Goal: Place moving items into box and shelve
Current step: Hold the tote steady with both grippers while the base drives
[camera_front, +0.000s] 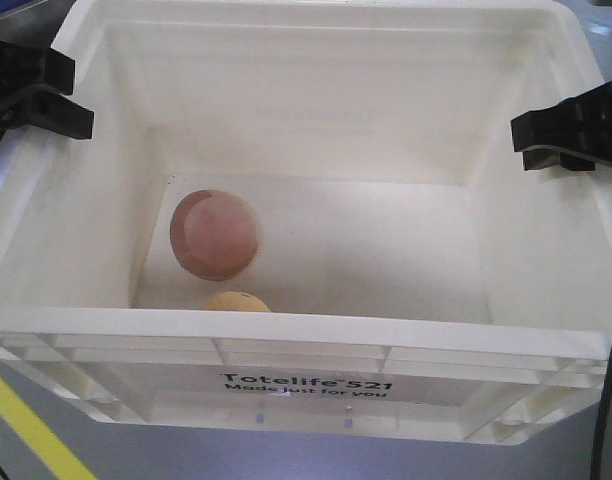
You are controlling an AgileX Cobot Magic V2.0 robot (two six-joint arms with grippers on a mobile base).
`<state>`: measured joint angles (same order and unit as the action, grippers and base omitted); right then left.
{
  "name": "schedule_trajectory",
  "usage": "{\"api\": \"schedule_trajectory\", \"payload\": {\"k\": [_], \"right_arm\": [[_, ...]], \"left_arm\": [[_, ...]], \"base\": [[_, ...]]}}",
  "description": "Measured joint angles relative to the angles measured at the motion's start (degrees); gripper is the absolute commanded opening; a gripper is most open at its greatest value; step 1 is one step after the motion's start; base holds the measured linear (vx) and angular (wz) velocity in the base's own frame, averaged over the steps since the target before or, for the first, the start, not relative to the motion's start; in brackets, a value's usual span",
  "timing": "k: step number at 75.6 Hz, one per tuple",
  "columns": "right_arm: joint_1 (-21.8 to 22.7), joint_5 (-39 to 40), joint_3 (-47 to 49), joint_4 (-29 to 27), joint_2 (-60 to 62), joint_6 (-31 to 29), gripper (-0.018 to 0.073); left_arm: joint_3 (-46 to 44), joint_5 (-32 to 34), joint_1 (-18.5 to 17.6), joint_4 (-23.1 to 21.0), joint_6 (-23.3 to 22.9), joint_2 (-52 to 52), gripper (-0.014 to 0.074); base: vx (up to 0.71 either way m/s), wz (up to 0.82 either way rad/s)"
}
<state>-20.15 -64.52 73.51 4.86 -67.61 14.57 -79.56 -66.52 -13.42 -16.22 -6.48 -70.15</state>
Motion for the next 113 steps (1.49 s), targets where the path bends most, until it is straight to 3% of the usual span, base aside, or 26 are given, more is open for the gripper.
{"api": "schedule_trajectory", "payload": {"k": [71,113], "right_arm": [[0.0,0.0,0.0,-0.2,0.0,0.0,-0.0006],[0.0,-0.5,0.0,-0.2,0.0,0.0,-0.0006]], "left_arm": [[0.0,-0.1,0.0,0.2,0.0,0.1,-0.0003],[0.0,-0.4,0.0,0.0,0.0,0.2,-0.0003]], "base": [[-0.04,0.73],[0.02,0.25]]}}
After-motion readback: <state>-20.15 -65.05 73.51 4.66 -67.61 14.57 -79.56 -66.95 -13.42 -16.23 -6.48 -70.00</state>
